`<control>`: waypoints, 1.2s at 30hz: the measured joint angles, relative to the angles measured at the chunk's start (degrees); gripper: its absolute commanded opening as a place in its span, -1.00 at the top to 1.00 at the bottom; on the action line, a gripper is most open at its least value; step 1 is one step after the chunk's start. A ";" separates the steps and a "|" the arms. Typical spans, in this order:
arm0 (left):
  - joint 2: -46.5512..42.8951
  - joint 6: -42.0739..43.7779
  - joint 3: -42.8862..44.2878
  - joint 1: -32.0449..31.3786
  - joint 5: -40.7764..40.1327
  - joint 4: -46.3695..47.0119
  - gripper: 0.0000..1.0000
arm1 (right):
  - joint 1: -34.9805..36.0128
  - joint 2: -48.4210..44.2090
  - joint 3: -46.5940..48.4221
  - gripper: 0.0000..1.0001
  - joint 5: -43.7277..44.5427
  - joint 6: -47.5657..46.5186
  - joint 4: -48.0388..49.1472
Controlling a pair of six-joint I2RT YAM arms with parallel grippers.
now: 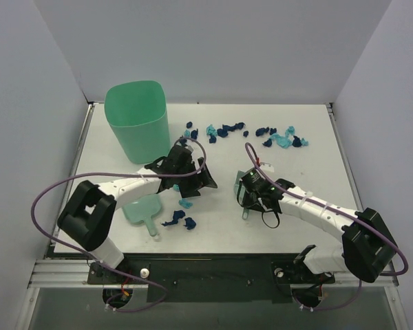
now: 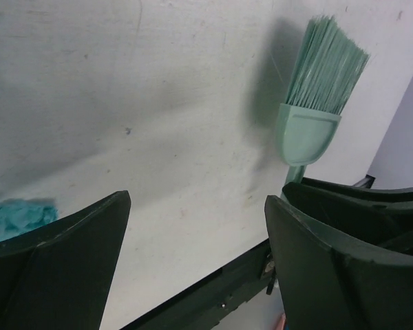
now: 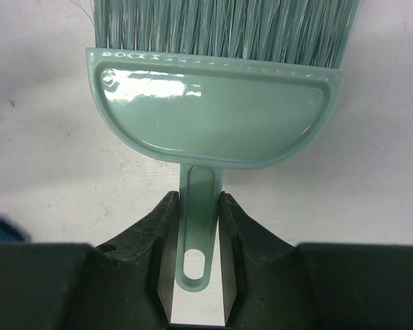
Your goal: Sweep away the paper scraps from the table
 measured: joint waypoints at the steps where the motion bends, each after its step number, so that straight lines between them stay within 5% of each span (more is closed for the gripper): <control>1: 1.11 -0.59 0.04 0.07 1.18 1.25 -0.79 | 0.31 0.00 0.00 0.98 -0.24 -0.26 0.13; 17: 16.65 -9.35 4.81 -0.46 19.17 20.06 -0.54 | 4.33 0.42 2.54 1.00 -2.89 -3.34 0.68; 22: 18.73 -11.30 5.53 -0.79 21.42 22.93 -0.03 | 5.11 0.55 4.04 1.00 -3.23 -4.46 0.57; 24: 19.26 -12.11 5.53 -0.79 21.94 23.87 0.32 | 5.14 0.55 4.28 1.00 -3.26 -4.90 0.46; 25: 19.39 -12.44 5.53 -0.81 22.10 24.22 0.65 | 5.14 0.55 4.28 0.96 -3.26 -5.16 0.39; 27: 19.41 -12.72 5.55 -0.81 22.80 24.76 1.00 | 5.14 0.55 4.33 0.68 -3.26 -5.49 0.02; 32: 19.39 -13.25 5.68 -0.79 23.10 25.53 1.00 | 5.14 0.20 4.70 -0.38 -3.37 -6.67 -0.87; 36: 17.49 -16.20 3.56 -0.52 22.91 29.44 1.00 | 5.14 -4.59 4.96 -0.45 -1.66 -7.41 -3.76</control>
